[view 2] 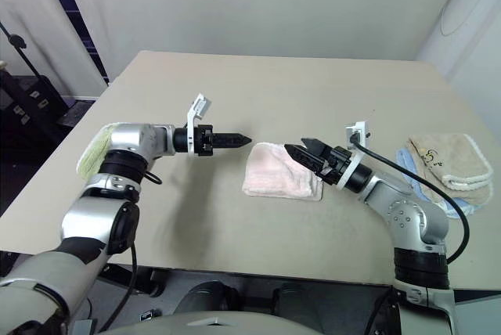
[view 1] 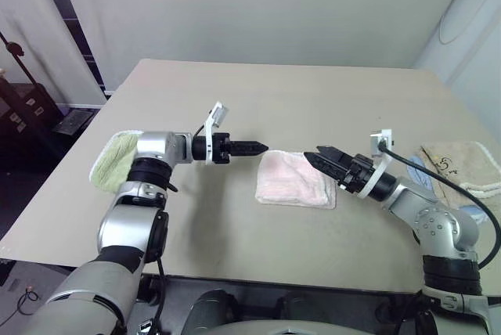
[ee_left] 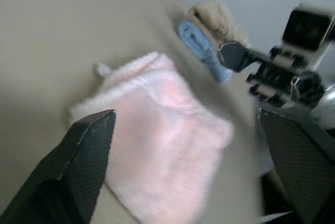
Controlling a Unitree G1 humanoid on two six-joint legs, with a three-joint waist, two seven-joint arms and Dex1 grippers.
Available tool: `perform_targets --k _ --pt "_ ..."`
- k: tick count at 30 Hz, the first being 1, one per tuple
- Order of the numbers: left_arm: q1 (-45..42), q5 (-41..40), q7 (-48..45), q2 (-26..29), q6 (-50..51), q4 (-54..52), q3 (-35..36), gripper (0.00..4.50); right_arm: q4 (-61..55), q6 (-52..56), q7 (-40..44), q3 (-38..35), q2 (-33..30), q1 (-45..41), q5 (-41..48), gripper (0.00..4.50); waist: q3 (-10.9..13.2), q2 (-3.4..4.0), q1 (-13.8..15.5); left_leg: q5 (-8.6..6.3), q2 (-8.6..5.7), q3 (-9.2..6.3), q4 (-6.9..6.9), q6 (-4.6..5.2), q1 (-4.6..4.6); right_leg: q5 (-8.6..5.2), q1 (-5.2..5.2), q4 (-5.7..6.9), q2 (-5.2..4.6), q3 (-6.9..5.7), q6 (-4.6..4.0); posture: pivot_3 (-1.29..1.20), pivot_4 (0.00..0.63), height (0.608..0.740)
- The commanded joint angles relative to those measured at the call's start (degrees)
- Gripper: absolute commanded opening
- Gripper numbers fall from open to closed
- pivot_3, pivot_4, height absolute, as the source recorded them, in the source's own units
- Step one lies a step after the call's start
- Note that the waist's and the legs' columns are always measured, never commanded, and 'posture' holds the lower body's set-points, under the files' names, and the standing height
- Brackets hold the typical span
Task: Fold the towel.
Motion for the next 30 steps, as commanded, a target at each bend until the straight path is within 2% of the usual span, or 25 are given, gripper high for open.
perform_targets --k 1,4,8,14,18,30 --pt "-2.0 -3.7 4.2 0.5 12.8 -2.9 1.6 4.5 -2.4 0.8 -2.5 -1.2 0.2 0.7 1.8 4.46 0.0 0.0 0.0 0.0 0.0 0.0 0.01 0.0 0.04 0.0 0.0 -0.03 0.0 0.0 0.0 0.0 0.0 0.74" --pt "-1.0 -4.7 9.5 -1.1 18.0 -0.4 3.5 4.5 -0.9 2.6 -4.8 -1.7 0.4 0.4 2.7 4.46 0.0 0.02 -0.1 -0.01 -0.01 0.0 0.0 0.0 0.1 0.01 0.05 -0.05 -0.01 0.01 -0.01 0.0 0.0 0.74" --pt "1.9 -3.0 17.0 -3.2 16.8 1.1 3.4 4.5 -1.8 4.9 -6.3 -2.9 -1.1 0.4 4.5 4.46 0.0 0.02 0.0 0.0 -0.01 0.0 -0.02 -0.01 0.11 0.01 0.04 -0.01 -0.01 0.01 0.0 0.0 0.0 0.74" --pt "3.1 -3.5 18.3 -2.7 16.1 1.6 1.6 4.5 -5.0 7.2 -4.6 -4.1 -6.6 3.1 5.8 4.46 0.0 0.02 -0.1 0.0 -0.01 0.0 -0.13 -0.03 0.04 0.0 -0.04 0.0 -0.01 0.02 -0.01 0.0 0.0 0.74" --pt "1.8 -4.2 18.7 -3.5 15.1 6.0 2.7 4.5 -6.5 7.2 -3.7 -4.0 -9.5 6.1 5.1 4.46 0.0 0.04 0.0 0.0 -0.01 0.0 -0.16 -0.03 0.07 -0.01 -0.04 0.0 -0.01 0.02 -0.04 0.0 0.0 0.74" --pt "0.6 -4.5 18.2 -11.9 11.8 14.0 2.3 4.5 -7.1 6.3 -6.8 -5.3 -8.9 7.9 5.9 4.46 -0.2 0.28 1.2 -0.01 -0.02 0.0 -0.16 -0.02 0.1 0.01 0.03 -0.41 -0.05 0.0 -0.03 0.0 0.0 0.74"
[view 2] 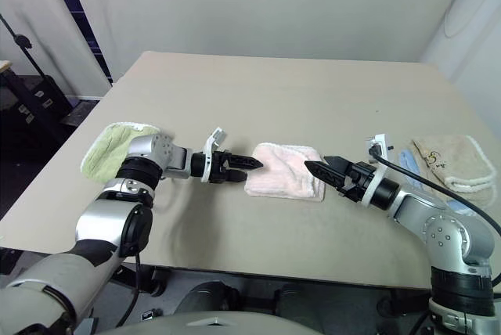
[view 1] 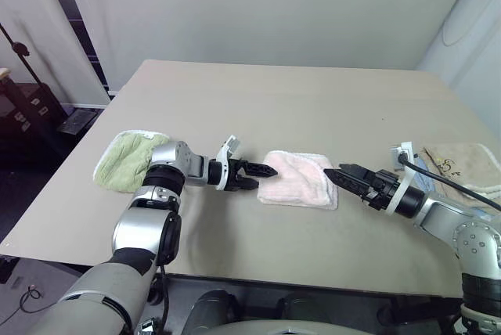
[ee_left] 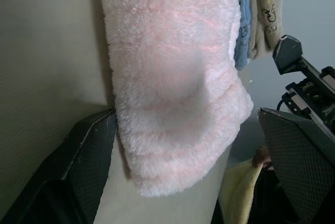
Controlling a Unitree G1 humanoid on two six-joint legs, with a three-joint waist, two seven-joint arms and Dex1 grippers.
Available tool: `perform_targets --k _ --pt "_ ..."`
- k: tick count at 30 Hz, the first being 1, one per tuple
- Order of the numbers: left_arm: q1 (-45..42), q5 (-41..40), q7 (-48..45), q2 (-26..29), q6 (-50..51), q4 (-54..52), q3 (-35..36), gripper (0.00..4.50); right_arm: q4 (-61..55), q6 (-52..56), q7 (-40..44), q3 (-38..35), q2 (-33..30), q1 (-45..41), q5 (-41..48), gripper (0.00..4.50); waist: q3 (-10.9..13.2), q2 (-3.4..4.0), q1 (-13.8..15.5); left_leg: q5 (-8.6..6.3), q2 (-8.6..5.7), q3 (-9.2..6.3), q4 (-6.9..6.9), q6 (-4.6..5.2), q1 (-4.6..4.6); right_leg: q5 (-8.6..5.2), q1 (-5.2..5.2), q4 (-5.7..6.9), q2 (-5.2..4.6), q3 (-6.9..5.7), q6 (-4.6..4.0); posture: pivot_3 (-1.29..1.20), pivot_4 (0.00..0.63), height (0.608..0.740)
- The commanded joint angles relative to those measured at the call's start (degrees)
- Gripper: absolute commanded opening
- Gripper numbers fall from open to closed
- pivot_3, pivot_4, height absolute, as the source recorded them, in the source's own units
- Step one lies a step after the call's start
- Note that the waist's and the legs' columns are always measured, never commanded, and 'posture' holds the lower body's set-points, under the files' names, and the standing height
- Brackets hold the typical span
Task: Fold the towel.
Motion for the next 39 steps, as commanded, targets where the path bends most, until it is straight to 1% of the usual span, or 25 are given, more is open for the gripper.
perform_targets --k 1,4,7,13,16,21,24,27,34,35,39 --pt "-0.7 -0.2 0.4 -4.4 -0.8 3.3 -0.2 4.5 -2.3 -1.0 -1.0 -2.0 0.2 0.0 0.9 4.46 0.0 0.07 0.7 0.0 -0.02 0.0 0.0 0.0 0.0 0.0 0.04 -0.09 -0.02 0.0 0.01 0.0 0.0 0.74" --pt "-1.8 0.1 2.3 -6.5 -3.0 5.7 1.3 4.5 -2.6 -1.1 -1.5 -2.4 0.1 0.5 1.0 4.46 0.0 0.08 1.4 -0.03 -0.08 0.01 0.0 0.04 -0.05 0.0 0.17 -0.27 -0.1 0.01 0.01 0.0 0.0 0.74" --pt "-3.0 -0.4 1.8 -8.1 -3.2 7.1 2.4 4.5 -2.9 -1.3 -2.2 -2.7 0.1 0.7 0.8 4.46 0.0 0.08 2.4 -0.06 -0.17 0.0 0.0 0.09 -0.08 0.0 0.24 -0.37 -0.18 0.03 0.01 0.0 0.0 0.74" --pt "-5.3 0.2 3.5 -10.8 -6.7 10.5 4.0 4.5 -3.2 -1.5 -3.2 -3.1 0.3 1.1 1.0 4.46 0.0 0.07 2.5 -0.12 -0.21 0.01 0.0 0.19 -0.13 0.01 0.29 -0.48 -0.22 0.03 0.02 0.0 0.0 0.74" --pt "-6.4 1.2 3.3 -12.9 -9.9 12.0 3.5 4.5 -3.1 -1.7 -4.1 -3.7 0.4 1.3 1.0 4.46 0.0 0.07 2.5 -0.13 -0.21 0.01 0.0 0.2 -0.14 0.01 0.29 -0.5 -0.22 0.03 0.03 0.0 0.0 0.74" --pt "-7.3 2.0 5.1 -15.7 -15.8 14.8 4.9 4.5 -3.5 -1.7 -4.8 -4.4 0.5 1.9 1.5 4.46 0.0 0.06 2.4 -0.13 -0.21 0.01 -0.01 0.22 -0.14 0.03 0.28 -0.51 -0.21 0.03 0.09 0.0 0.0 0.74" --pt "-7.3 1.9 8.2 -16.4 -17.6 16.2 6.7 3.93 -3.9 -1.7 -5.3 -4.8 0.6 2.3 1.6 4.5 0.0 0.06 2.4 -0.13 -0.21 0.0 -0.01 0.23 -0.14 0.05 0.27 -0.5 -0.21 0.02 0.23 0.0 0.0 0.74" --pt "-7.1 2.3 6.7 -16.4 -17.7 16.2 6.5 2.84 -4.3 -1.7 -5.8 -5.2 1.0 2.8 2.0 4.5 0.0 0.06 2.3 -0.14 -0.21 0.0 -0.01 0.23 -0.14 0.12 0.27 -0.5 -0.21 0.02 0.35 0.0 0.0 0.74" --pt "-6.5 3.2 7.0 -16.1 -20.1 16.2 6.6 0.27 -4.7 -1.8 -6.8 -5.5 1.8 3.5 2.5 4.5 0.0 0.07 2.1 -0.14 -0.21 0.0 -0.02 0.24 -0.14 0.14 0.25 -0.5 -0.2 0.02 0.39 0.0 0.0 0.74" --pt "-6.5 3.0 7.0 -16.0 -20.2 16.2 6.9 0.02 -4.7 -1.9 -6.8 -5.4 1.9 3.4 2.5 4.5 0.0 0.07 2.1 -0.14 -0.21 0.0 -0.03 0.24 -0.14 0.14 0.24 -0.5 -0.2 0.02 0.39 0.0 0.0 0.74" --pt "-7.3 2.0 5.0 -15.3 -20.3 15.6 7.7 0.02 -4.6 -2.6 -6.6 -5.2 2.2 3.0 2.2 4.5 0.0 0.07 2.1 -0.14 -0.21 0.0 -0.04 0.24 -0.14 0.14 0.23 -0.5 -0.2 0.02 0.39 0.0 0.0 0.74"
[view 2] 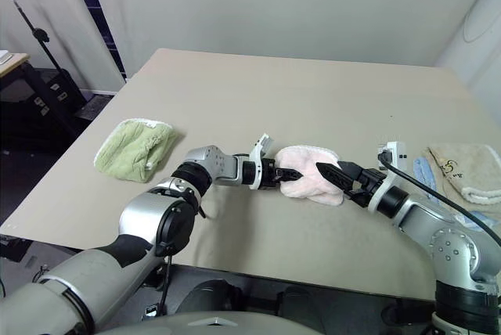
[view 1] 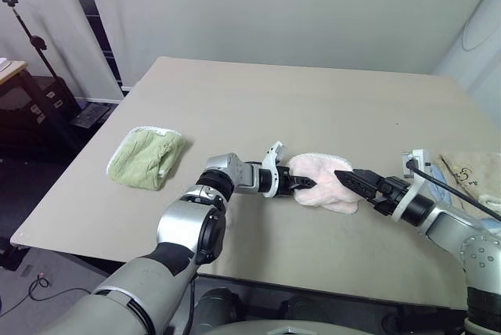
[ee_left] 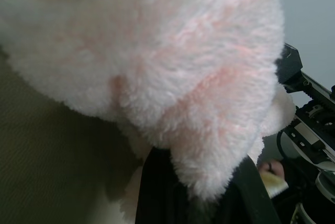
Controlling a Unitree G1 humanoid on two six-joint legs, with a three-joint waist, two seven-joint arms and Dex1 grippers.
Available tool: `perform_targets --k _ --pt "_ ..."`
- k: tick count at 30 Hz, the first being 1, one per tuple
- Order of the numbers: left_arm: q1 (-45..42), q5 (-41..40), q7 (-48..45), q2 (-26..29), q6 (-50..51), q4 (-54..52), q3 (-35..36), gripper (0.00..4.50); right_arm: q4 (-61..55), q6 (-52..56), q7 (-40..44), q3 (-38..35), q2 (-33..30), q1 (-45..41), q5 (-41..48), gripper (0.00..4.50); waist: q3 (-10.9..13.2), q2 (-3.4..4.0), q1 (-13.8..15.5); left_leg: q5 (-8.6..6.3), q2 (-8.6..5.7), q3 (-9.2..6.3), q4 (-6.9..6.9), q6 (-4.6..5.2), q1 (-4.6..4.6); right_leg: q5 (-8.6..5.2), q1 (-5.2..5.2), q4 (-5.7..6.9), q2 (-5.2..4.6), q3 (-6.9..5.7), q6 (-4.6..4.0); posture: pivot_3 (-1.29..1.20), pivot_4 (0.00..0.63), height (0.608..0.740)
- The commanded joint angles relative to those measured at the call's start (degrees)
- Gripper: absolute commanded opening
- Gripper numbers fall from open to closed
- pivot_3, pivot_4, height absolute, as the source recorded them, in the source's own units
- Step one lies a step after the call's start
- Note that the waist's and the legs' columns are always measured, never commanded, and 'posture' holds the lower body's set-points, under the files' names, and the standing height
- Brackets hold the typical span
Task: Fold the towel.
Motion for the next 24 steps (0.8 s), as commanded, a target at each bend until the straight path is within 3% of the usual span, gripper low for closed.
perform_targets --k 1,8,13,18,24 --pt "-1.4 -1.3 -2.4 0.6 -0.6 -1.0 1.8 0.02 -2.1 -1.8 0.2 -1.4 0.2 -1.3 1.1 4.5 0.0 0.0 0.0 0.0 0.0 0.0 0.0 0.0 0.0 0.0 0.0 0.0 0.0 0.0 0.0 0.0 0.0 0.74" --pt "-3.9 -5.6 -5.4 6.5 3.0 -8.9 5.4 0.02 -1.2 -3.9 0.1 -0.8 2.3 -2.3 1.1 4.5 0.0 0.01 -1.1 0.0 0.0 0.0 -0.05 0.0 -0.03 0.0 -0.08 0.04 0.01 0.0 0.0 0.0 0.0 0.74" --pt "-1.6 -9.0 1.1 10.8 9.8 -20.8 8.2 0.02 0.6 -5.3 0.4 0.5 3.8 -3.5 -0.2 4.5 0.0 0.02 -1.8 0.01 0.0 0.0 -0.06 0.0 -0.12 0.08 -0.01 0.11 0.02 0.01 0.2 0.0 0.0 0.74" --pt "0.3 -15.8 15.1 13.9 17.0 -37.9 19.2 0.02 5.2 -6.2 2.0 2.9 4.4 -7.1 -1.8 4.5 0.1 0.02 -2.6 0.02 0.0 0.0 -0.05 -0.02 -0.12 0.08 -0.04 0.19 0.02 0.02 0.23 0.0 0.0 0.74" --pt "2.6 -20.7 38.4 12.8 18.9 -57.7 34.3 0.02 10.8 -6.6 5.8 7.5 5.1 -12.8 -4.2 4.5 0.1 0.03 -2.9 0.05 0.0 0.0 -0.04 -0.07 -0.08 0.2 -0.01 0.27 0.05 0.02 0.44 0.0 0.0 0.74"
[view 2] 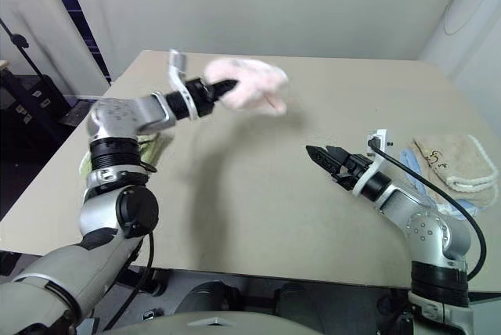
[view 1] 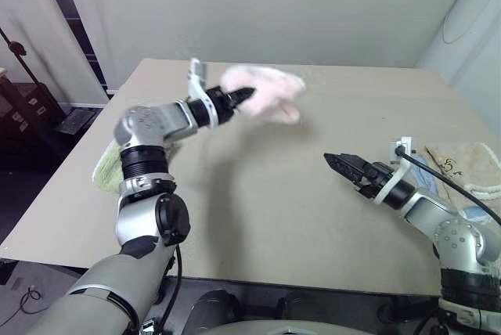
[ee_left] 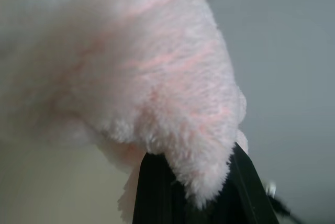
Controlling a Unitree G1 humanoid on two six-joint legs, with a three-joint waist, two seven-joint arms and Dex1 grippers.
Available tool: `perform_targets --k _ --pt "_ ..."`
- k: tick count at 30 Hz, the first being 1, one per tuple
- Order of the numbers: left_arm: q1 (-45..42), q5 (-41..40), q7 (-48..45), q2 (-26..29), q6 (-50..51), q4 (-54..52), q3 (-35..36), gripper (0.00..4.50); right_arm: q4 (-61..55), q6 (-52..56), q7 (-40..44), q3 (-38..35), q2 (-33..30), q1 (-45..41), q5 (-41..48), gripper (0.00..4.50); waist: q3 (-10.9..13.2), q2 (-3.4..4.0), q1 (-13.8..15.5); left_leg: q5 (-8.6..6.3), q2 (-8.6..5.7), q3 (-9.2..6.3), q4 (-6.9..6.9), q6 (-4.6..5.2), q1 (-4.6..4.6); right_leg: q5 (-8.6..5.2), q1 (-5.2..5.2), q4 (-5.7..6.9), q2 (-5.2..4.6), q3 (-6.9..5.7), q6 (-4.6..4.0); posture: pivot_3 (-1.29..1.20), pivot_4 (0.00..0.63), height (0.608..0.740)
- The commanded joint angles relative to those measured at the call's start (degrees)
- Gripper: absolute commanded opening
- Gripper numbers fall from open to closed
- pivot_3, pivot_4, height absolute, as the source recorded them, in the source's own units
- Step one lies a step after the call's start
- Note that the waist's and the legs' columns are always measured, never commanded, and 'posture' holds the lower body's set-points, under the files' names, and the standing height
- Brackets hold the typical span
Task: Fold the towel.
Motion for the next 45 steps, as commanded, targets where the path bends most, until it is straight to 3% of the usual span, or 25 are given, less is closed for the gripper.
perform_targets --k 1,9,21,28,45 --pt "2.1 -4.2 8.9 0.2 0.5 -12.5 5.8 0.02 1.6 -1.2 3.1 2.6 0.4 -3.2 -1.4 4.5 0.0 0.0 0.1 0.01 0.0 0.0 0.01 -0.01 0.02 0.0 0.01 0.01 0.01 0.0 0.01 0.0 0.0 0.74" --pt "9.0 -10.3 20.9 3.3 3.7 -23.1 14.3 0.02 6.2 -1.9 8.6 8.4 1.3 -7.3 -5.2 4.5 0.0 -0.06 0.2 0.05 -0.01 0.01 0.08 -0.1 0.12 -0.01 0.18 0.0 0.03 0.0 0.03 0.0 0.0 0.74" --pt "26.6 -19.3 14.7 17.3 5.4 -26.7 16.4 0.02 9.0 -2.4 14.2 14.5 4.1 -10.2 -10.0 4.5 0.0 -0.1 0.1 0.26 -0.01 0.03 -0.22 -0.51 0.23 -0.1 -0.11 -0.03 0.04 0.02 -0.16 0.0 0.0 0.74" --pt "31.8 -18.8 10.1 17.0 -2.3 -21.6 12.5 0.02 8.5 -2.3 14.7 15.0 4.4 -10.6 -11.4 4.5 -0.1 -0.3 0.1 0.29 -0.02 0.15 -0.61 -0.57 0.24 0.0 -0.27 -0.13 -0.02 0.03 -0.42 0.0 0.0 0.74" --pt "39.0 -25.1 10.2 19.0 -4.0 -15.7 13.5 0.02 6.0 -2.0 15.0 15.5 2.7 -8.9 -13.7 4.5 -0.1 -0.29 0.0 0.36 -0.01 0.15 -0.88 -0.67 0.23 0.07 -0.43 -0.18 -0.01 0.07 -0.63 0.0 0.0 0.74"
